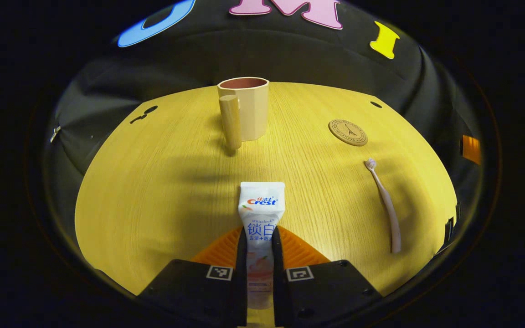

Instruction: Put the toothbrush and toothpaste on the desktop into the cup, then pick up the cup and place it on the coaster on the desktop.

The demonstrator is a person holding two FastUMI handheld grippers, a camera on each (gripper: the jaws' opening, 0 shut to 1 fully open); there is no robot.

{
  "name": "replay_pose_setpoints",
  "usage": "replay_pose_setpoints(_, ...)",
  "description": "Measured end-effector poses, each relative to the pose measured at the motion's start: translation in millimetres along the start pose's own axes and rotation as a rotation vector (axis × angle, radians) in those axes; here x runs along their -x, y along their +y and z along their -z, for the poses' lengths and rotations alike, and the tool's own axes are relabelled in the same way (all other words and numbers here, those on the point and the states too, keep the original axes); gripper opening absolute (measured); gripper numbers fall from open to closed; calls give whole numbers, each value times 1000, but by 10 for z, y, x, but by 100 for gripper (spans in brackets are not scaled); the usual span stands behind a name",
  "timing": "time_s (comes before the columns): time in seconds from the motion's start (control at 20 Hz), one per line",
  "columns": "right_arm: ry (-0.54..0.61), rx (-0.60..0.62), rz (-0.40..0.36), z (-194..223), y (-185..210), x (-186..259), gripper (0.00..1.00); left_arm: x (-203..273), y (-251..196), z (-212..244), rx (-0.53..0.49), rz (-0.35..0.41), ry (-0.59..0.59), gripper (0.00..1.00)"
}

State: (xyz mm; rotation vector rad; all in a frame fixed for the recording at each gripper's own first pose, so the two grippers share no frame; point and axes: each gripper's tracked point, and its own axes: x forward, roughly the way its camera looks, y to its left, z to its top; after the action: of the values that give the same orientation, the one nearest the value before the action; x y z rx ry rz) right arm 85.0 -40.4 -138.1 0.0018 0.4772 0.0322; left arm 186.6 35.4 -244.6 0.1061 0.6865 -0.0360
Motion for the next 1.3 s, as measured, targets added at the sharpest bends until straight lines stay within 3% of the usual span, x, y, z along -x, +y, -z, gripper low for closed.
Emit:
replay_pose_setpoints(0.2,68,-6,40,213,60,-41,99,59,-13,-5,14,35,6,25)
replay_pose_setpoints(0.4,133,9,65,380,143,-193,99,343,11,-143,59,67,-66,24)
replay_pose_setpoints(0.45,147,5,63,403,190,-248,99,419,43,-163,81,71,-80,19)
replay_pose_setpoints(0.5,159,4,63,424,216,-313,99,509,73,-191,100,74,-94,24)
replay_pose_setpoints(0.85,311,19,69,784,374,-725,99,957,321,-148,161,46,-149,24)
replay_pose_setpoints(1.3,462,24,99,1152,421,-1000,99,1071,424,84,216,36,-147,23)
